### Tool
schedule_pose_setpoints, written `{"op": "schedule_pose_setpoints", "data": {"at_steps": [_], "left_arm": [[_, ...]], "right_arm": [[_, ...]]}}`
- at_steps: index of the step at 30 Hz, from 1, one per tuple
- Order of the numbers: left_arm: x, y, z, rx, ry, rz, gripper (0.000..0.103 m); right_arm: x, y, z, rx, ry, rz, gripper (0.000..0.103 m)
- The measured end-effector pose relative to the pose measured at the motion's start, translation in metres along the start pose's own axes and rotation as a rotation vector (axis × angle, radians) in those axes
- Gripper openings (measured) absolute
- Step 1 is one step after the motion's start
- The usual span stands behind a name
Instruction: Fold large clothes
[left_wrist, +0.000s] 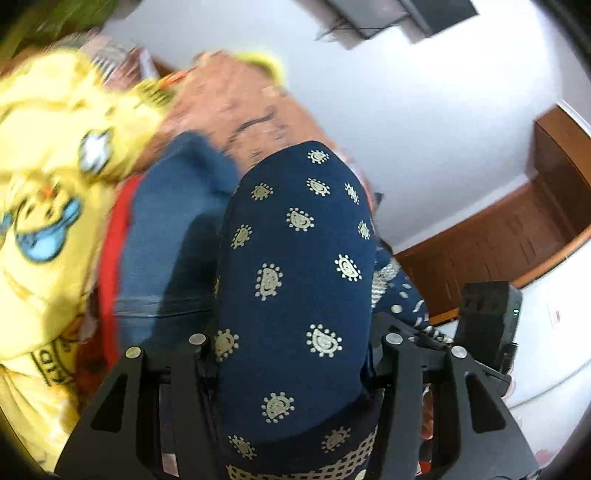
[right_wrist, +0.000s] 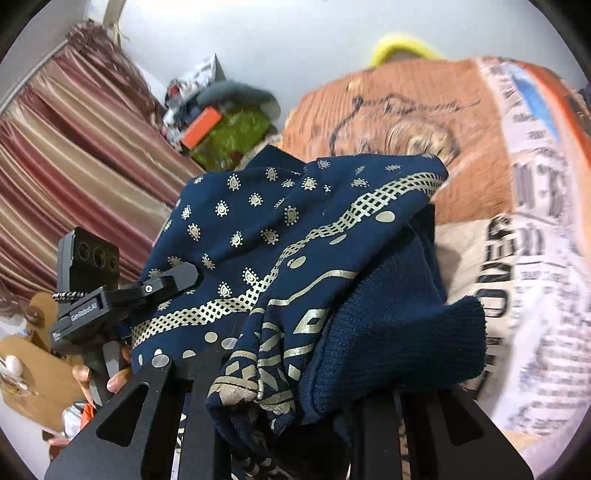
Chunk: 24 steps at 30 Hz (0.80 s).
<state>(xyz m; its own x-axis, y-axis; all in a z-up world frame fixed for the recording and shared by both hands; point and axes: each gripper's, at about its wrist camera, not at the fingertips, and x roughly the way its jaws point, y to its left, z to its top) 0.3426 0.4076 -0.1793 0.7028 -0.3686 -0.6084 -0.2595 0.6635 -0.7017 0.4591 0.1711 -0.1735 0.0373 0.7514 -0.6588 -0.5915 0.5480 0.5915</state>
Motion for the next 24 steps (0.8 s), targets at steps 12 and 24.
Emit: {"op": "schedule_pose_setpoints", "data": {"at_steps": [12, 24], "left_arm": [[0.005, 0.036, -0.019, 0.091, 0.03, 0.09, 0.079], [-0.036, -0.022, -0.063, 0.372, -0.059, 0.409, 0.091]], "right_arm": [[0.018, -0.012, -0.025, -0.066, 0.062, -0.003, 0.027], [-0.036, -0.003, -0.05, -0.138, -0.022, -0.294, 0.053]]}}
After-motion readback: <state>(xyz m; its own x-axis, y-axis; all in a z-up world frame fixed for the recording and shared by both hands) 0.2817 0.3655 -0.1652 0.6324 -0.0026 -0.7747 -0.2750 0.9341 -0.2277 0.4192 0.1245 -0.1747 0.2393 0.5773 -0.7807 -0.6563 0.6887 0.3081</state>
